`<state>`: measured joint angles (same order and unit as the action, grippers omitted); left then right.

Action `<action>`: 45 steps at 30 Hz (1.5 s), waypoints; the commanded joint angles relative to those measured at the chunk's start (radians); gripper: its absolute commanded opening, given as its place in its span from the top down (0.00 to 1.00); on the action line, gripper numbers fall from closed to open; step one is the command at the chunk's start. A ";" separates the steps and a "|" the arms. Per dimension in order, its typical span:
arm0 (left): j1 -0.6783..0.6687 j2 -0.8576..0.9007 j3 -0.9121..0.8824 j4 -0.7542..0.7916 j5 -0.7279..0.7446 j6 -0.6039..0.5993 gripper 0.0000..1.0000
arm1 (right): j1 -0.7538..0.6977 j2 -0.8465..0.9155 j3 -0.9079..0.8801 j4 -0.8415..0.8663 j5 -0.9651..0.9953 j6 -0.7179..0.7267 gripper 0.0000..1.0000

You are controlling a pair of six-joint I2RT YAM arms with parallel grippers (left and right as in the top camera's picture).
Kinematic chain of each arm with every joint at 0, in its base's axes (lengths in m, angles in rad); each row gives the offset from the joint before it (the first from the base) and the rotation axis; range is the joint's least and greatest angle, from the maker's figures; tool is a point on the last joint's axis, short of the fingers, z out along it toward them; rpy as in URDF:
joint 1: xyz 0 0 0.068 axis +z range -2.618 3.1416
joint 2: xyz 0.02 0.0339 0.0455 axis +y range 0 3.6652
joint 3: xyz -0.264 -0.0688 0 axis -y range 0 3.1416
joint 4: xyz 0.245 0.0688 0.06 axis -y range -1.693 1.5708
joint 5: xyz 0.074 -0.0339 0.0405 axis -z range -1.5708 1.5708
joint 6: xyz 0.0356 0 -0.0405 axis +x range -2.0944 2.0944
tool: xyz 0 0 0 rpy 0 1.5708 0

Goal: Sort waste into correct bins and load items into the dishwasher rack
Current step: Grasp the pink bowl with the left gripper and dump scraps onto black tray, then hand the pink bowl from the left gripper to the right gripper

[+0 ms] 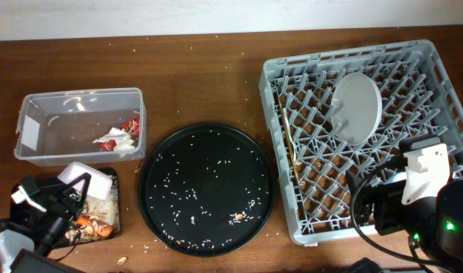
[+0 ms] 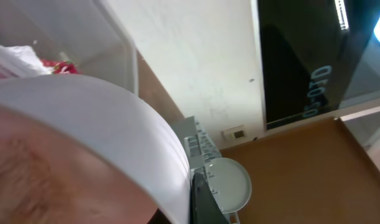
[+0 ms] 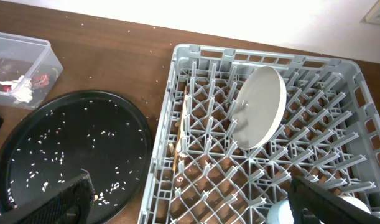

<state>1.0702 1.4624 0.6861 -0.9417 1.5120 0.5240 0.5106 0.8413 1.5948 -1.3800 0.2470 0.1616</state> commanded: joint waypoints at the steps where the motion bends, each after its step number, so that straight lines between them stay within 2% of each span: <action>1: 0.006 -0.021 -0.001 -0.060 0.063 0.084 1.00 | 0.006 -0.002 0.000 0.003 0.016 0.012 0.01; 7: 0.006 -0.139 0.006 -0.085 0.062 0.098 1.00 | 0.006 -0.002 0.000 0.003 0.016 0.012 0.01; 9: 0.006 -0.210 0.006 -0.115 -0.031 0.106 1.00 | 0.006 -0.002 0.000 0.003 0.016 0.012 0.01; 10: 0.006 -0.228 0.006 -0.084 -0.219 0.058 1.00 | 0.006 -0.002 0.000 0.003 0.016 0.012 0.01; 13: 0.003 -0.242 0.031 -0.170 -0.148 0.029 1.00 | 0.006 -0.002 0.000 0.003 0.016 0.012 0.01; 14: -0.048 -0.248 0.136 -0.209 -0.172 0.019 1.00 | 0.006 -0.002 0.000 0.003 0.016 0.012 0.01; 15: -0.098 -0.248 0.232 -0.223 -0.280 -0.039 1.00 | 0.006 -0.002 0.000 0.003 0.016 0.012 0.01; 16: -0.150 -0.254 0.325 -0.256 -0.335 -0.048 1.00 | 0.006 -0.002 0.000 0.003 0.016 0.012 0.01; 17: -0.172 -0.279 0.343 -0.260 -0.354 -0.064 1.00 | 0.006 -0.002 0.000 0.003 0.016 0.012 0.01; 18: -0.150 -0.304 0.335 -0.272 -0.277 -0.023 1.00 | 0.006 -0.002 0.000 0.003 0.016 0.012 0.01; 19: -0.112 -0.327 0.323 -0.320 -0.136 0.096 1.00 | 0.006 -0.002 0.000 0.003 0.016 0.012 0.01; 20: -0.068 -0.333 0.319 -0.397 -0.058 0.188 1.00 | 0.006 -0.002 0.000 0.003 0.016 0.012 0.01; 21: -0.050 -0.333 0.317 -0.441 -0.061 0.235 1.00 | 0.006 -0.002 0.000 0.003 0.016 0.012 0.01; 22: -0.023 -0.333 0.315 -0.539 -0.100 0.349 1.00 | 0.006 -0.002 0.000 0.003 0.016 0.012 0.01; 24: -0.009 -0.332 0.315 -0.551 -0.092 0.364 1.00 | 0.006 -0.002 0.000 0.003 0.016 0.012 0.01; 26: -0.068 -0.333 0.321 -0.507 -0.060 0.362 0.99 | 0.006 -0.002 0.000 0.003 0.016 0.012 0.01; 27: -0.127 -0.332 0.342 -0.435 -0.066 0.282 1.00 | 0.006 -0.002 0.000 0.003 0.016 0.012 0.01; 28: -0.176 -0.332 0.365 -0.336 -0.068 0.151 0.99 | 0.006 -0.002 0.000 0.003 0.016 0.012 0.01; 29: -0.303 -0.332 0.399 -0.089 -0.084 -0.129 0.99 | 0.006 -0.002 0.000 0.003 0.016 0.012 0.01; 31: -0.503 -0.329 0.403 0.227 -0.222 -0.467 0.99 | 0.006 -0.002 0.000 0.003 0.016 0.012 0.01; 33: -0.862 -0.262 0.403 0.677 -0.388 -0.805 0.99 | 0.006 -0.002 0.000 0.003 0.016 0.012 0.01; 35: -1.092 -0.138 0.403 0.996 -0.485 -0.969 0.99 | 0.006 -0.002 0.000 0.003 0.016 0.012 0.01; 37: -1.324 0.132 0.403 1.494 -0.500 -1.218 0.99 | 0.006 -0.002 0.000 0.003 0.016 0.012 0.02; 38: -1.382 0.221 0.403 1.614 -0.512 -1.279 0.99 | 0.006 -0.002 0.000 0.003 0.016 0.012 0.01; 41: -1.580 0.473 0.403 1.922 -0.667 -1.437 1.00 | 0.006 -0.002 0.000 0.003 0.016 0.012 0.01; 42: -1.634 0.509 0.403 1.970 -0.709 -1.445 1.00 | 0.006 -0.002 0.000 0.003 0.016 0.012 0.01; 45: -1.737 0.529 0.403 1.974 -0.768 -1.444 1.00 | 0.006 -0.002 0.000 0.003 0.016 0.012 0.01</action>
<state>-0.6064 1.9770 1.0843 1.0164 0.8135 -0.8986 0.5125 0.8413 1.5909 -1.3788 0.2539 0.1616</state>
